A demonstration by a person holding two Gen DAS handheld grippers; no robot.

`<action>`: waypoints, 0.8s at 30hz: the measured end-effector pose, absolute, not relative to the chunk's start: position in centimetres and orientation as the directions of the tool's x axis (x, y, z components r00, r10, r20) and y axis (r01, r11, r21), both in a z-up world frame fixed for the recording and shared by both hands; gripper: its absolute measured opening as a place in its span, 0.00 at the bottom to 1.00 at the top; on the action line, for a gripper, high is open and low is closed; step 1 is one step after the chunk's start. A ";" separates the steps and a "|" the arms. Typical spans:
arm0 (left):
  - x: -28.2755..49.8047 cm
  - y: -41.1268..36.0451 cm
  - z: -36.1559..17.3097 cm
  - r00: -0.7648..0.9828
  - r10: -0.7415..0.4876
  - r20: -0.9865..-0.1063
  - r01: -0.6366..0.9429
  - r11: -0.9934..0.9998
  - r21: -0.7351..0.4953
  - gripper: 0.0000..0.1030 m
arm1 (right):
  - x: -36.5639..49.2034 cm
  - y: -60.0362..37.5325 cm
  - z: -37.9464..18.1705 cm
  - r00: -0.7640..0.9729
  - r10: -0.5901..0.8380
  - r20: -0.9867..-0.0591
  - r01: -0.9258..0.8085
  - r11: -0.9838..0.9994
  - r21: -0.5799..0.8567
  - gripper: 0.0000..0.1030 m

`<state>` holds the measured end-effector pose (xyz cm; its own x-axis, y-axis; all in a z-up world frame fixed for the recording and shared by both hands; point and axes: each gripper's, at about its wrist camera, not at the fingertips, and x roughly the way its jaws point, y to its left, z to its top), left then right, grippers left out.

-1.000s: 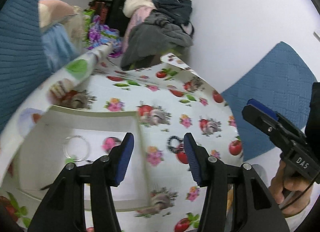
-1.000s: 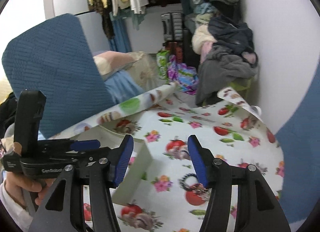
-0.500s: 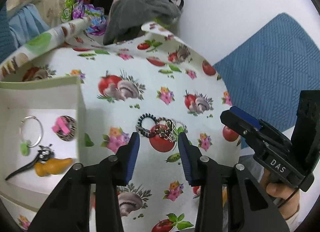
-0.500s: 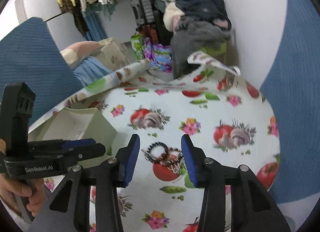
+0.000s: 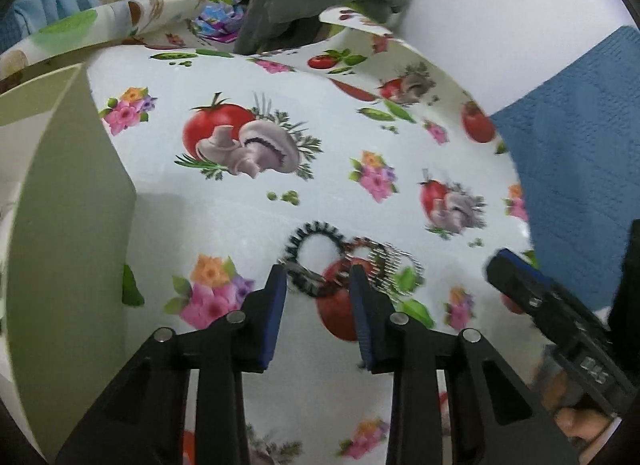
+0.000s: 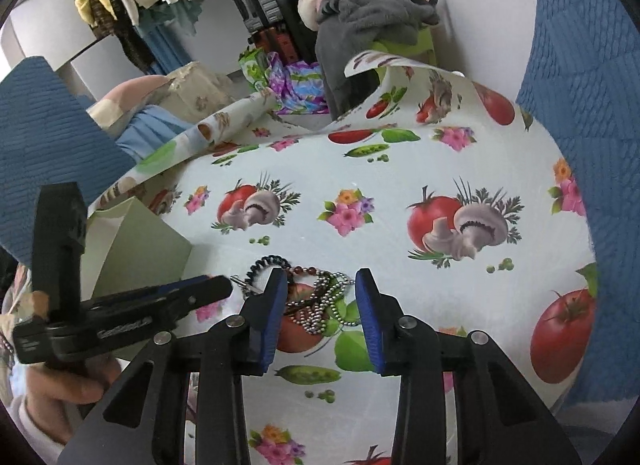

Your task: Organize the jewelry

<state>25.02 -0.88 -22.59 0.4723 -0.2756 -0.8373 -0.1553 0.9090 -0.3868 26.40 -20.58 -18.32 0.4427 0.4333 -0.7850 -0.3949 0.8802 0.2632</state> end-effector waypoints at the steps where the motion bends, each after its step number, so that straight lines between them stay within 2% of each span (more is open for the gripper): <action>1: 25.3 -0.9 -22.9 0.468 -0.270 -0.841 -0.158 0.911 -0.381 0.32 | 26.5 -20.6 -18.5 0.439 0.433 -0.787 -0.396 0.880 0.264 0.32; 7: 26.0 -0.7 -24.7 0.445 -0.245 -0.861 -0.174 0.920 -0.352 0.31 | 27.2 -20.5 -19.6 0.403 0.444 -0.800 -0.401 0.872 0.282 0.32; 9: 26.1 -0.7 -25.0 0.442 -0.250 -0.861 -0.171 0.919 -0.355 0.26 | 27.3 -20.2 -19.8 0.394 0.448 -0.803 -0.408 0.868 0.284 0.32; 12: 26.2 -0.7 -25.2 0.450 -0.269 -0.851 -0.163 0.913 -0.375 0.24 | 27.5 -19.7 -20.2 0.379 0.450 -0.809 -0.418 0.863 0.284 0.32; 14: 26.3 -0.6 -25.3 0.449 -0.289 -0.845 -0.159 0.905 -0.394 0.17 | 27.6 -19.4 -20.5 0.368 0.452 -0.812 -0.421 0.860 0.288 0.32; 24: 25.7 -0.9 -23.7 0.480 -0.300 -0.824 -0.108 0.912 -0.395 0.12 | 28.2 -17.5 -21.8 0.322 0.462 -0.826 -0.444 0.845 0.299 0.32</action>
<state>25.69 -0.92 -23.72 0.4801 -0.3001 -0.8243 -0.1083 0.9122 -0.3951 28.21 -17.46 -21.76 0.3225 0.4618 -0.8263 -0.4442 0.8447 0.2987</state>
